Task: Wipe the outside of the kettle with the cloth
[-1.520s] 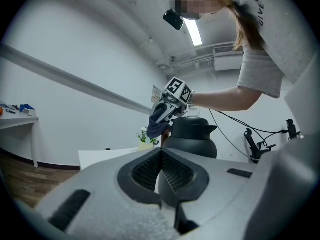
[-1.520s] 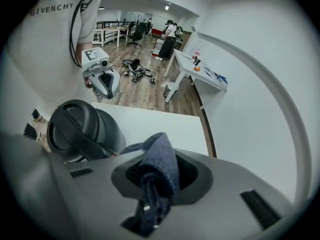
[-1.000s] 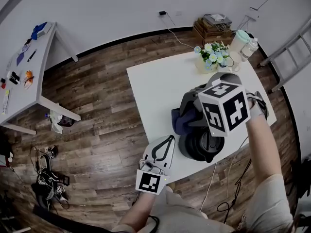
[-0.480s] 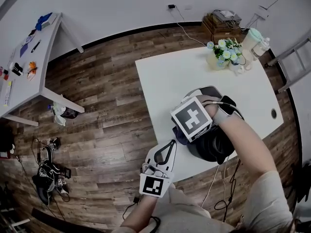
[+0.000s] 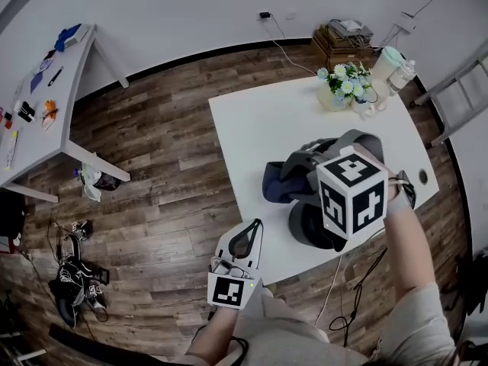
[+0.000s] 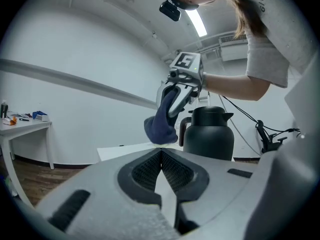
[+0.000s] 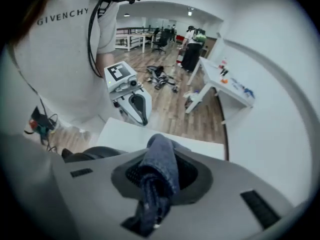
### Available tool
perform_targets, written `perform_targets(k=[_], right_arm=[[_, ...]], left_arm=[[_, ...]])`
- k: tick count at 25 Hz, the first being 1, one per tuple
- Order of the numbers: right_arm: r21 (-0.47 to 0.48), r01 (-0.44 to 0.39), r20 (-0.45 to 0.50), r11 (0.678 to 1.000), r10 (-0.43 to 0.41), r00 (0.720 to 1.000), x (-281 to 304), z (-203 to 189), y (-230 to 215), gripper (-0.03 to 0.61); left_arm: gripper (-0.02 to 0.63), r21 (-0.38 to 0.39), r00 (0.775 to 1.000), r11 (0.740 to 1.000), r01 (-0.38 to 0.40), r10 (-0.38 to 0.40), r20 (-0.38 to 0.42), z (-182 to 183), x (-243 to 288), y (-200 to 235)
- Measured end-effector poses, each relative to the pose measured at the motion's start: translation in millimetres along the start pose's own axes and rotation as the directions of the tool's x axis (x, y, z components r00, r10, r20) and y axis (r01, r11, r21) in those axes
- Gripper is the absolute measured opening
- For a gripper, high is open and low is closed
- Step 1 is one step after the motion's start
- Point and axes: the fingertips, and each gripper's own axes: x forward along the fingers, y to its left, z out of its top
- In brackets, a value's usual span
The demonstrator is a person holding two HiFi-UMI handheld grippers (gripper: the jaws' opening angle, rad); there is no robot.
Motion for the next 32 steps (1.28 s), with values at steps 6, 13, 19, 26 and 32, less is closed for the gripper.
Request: perform_targets(k=[6, 13, 19, 26, 32], right_arm=[[-0.046, 0.463, -0.074, 0.885, -0.465, 0.882, -73.3, 14.5, 23.2, 0.067], [-0.120, 0.501, -0.150, 0.857, -0.514, 0.844, -51.2, 26.1, 87.9, 0.067], [-0.072, 0.528, -0.124, 0.846, -0.533, 0.837, -61.4, 21.5, 126.3, 0.067], [0.181, 0.682, -0.066, 0.709, -0.683, 0.727, -124.4, 6.6, 128.6, 0.067], [0.349, 0.849, -0.369, 0.396, -0.775, 0.513, -162.2, -90.5, 110.1, 0.067]], left_arm=[[0.006, 0.027, 0.999, 0.999, 0.043, -0.044, 0.026, 27.7, 4.1, -13.8], [0.006, 0.050, 0.992, 0.992, 0.117, -0.119, 0.039, 44.7, 8.0, -45.0], [0.006, 0.049, 0.990, 0.989, 0.142, -0.143, 0.003, 35.6, 0.2, -61.2], [0.006, 0.053, 0.988, 0.987, 0.155, -0.156, 0.011, 39.2, -1.5, -73.5], [0.006, 0.050, 0.987, 0.986, 0.159, -0.161, 0.022, 42.4, -0.7, -78.3]])
